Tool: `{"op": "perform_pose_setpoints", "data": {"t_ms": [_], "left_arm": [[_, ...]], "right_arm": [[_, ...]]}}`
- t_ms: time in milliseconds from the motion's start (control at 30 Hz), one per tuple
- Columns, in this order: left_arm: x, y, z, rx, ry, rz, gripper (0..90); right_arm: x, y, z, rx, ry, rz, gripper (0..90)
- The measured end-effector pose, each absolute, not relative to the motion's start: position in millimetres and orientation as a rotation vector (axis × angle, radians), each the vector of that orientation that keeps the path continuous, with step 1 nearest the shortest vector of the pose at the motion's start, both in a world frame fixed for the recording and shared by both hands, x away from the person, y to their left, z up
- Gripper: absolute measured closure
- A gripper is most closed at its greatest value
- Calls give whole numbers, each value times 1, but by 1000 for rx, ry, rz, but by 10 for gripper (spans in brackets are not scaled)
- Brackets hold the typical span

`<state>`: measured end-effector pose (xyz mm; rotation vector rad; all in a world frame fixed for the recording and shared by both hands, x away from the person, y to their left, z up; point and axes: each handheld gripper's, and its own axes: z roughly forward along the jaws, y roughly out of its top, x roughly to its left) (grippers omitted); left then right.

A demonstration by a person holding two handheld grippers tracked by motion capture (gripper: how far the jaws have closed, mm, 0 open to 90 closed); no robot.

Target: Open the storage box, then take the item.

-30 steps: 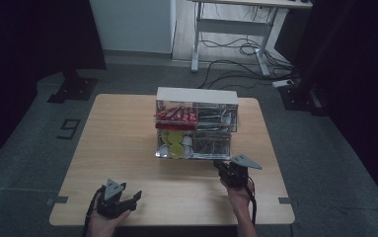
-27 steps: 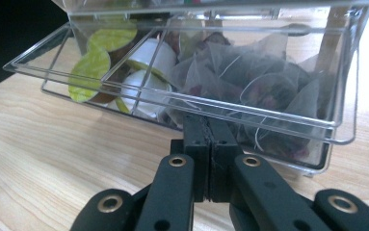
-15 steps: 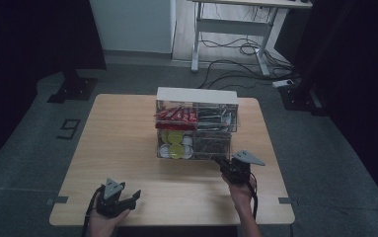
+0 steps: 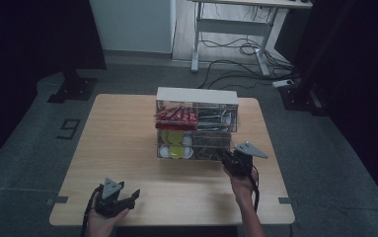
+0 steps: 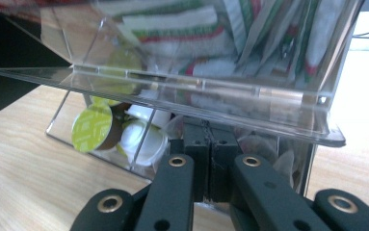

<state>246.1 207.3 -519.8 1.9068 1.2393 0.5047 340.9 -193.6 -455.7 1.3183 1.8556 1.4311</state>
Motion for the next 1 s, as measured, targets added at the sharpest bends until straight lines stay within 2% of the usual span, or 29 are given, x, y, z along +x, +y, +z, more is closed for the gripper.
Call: {"op": "perform_pose_setpoints", "data": {"t_ms": [467, 1000], "left_arm": [[248, 208, -522, 1906, 1247, 498, 319], [249, 202, -521, 1916, 1237, 514, 318]], "right_arm": [[355, -191, -436, 1318, 1802, 1441, 879], [352, -194, -436, 1309, 1790, 1456, 875]]}}
